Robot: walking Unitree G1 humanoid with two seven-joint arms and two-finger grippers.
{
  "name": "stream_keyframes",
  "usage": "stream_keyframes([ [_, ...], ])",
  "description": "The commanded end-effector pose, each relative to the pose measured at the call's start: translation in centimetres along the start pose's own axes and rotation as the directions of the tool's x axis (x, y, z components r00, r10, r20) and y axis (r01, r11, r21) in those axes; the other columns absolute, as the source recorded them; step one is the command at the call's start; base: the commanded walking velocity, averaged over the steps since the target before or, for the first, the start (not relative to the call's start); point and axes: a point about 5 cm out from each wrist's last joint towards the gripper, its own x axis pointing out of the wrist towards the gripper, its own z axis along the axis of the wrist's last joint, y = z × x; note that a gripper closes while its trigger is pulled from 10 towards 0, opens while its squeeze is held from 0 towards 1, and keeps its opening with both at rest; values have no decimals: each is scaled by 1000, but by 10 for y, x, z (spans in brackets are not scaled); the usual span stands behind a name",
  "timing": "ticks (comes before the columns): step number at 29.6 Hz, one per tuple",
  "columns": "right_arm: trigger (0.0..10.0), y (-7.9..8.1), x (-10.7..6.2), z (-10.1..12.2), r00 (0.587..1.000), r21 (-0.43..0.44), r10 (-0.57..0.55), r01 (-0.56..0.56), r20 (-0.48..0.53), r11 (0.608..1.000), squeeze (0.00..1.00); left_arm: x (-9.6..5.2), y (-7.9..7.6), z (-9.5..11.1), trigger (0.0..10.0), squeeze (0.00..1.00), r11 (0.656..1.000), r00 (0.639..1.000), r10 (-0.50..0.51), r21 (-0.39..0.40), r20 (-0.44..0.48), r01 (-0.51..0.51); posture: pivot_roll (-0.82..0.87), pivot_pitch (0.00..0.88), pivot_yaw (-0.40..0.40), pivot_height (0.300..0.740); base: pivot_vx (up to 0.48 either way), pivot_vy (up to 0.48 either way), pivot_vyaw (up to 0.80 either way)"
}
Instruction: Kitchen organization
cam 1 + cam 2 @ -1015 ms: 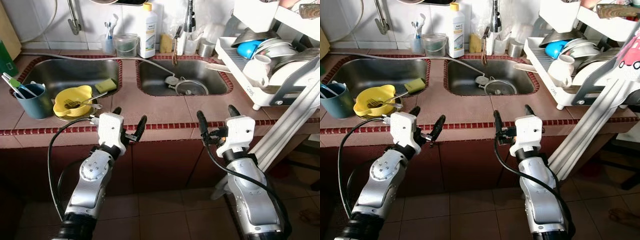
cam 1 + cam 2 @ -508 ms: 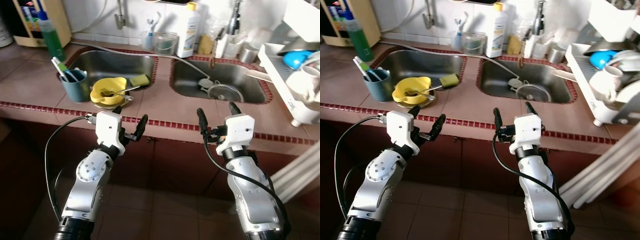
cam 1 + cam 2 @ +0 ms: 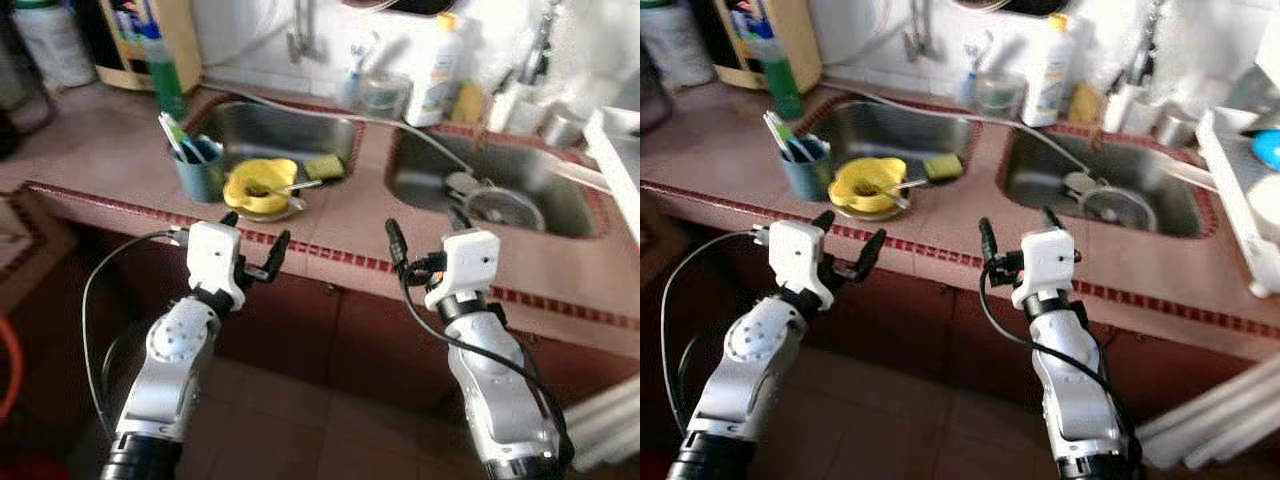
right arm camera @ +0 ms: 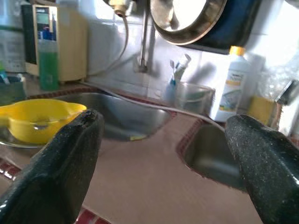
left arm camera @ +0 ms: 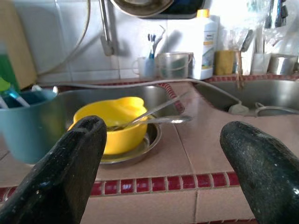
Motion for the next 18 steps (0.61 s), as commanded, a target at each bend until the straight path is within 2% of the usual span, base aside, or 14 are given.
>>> stream_keyframes([
  [1,10000,-3,-1,0,1000,6,-6,6,-1,1000,0,1,-4,1,10000,0,1000,1000,-19,22,3,19,-189,15,-41,740,0,0,0],
  [7,10000,2,-3,-6,999,4,24,-24,-30,1000,0,-2,-12,-4,10000,0,993,997,-77,87,-14,78,-187,11,-43,740,0,0,0],
  [18,10000,7,-9,-11,997,14,56,-55,-52,998,0,-3,-19,-8,10000,0,984,989,-146,95,-36,149,-195,26,-36,740,0,0,0],
])
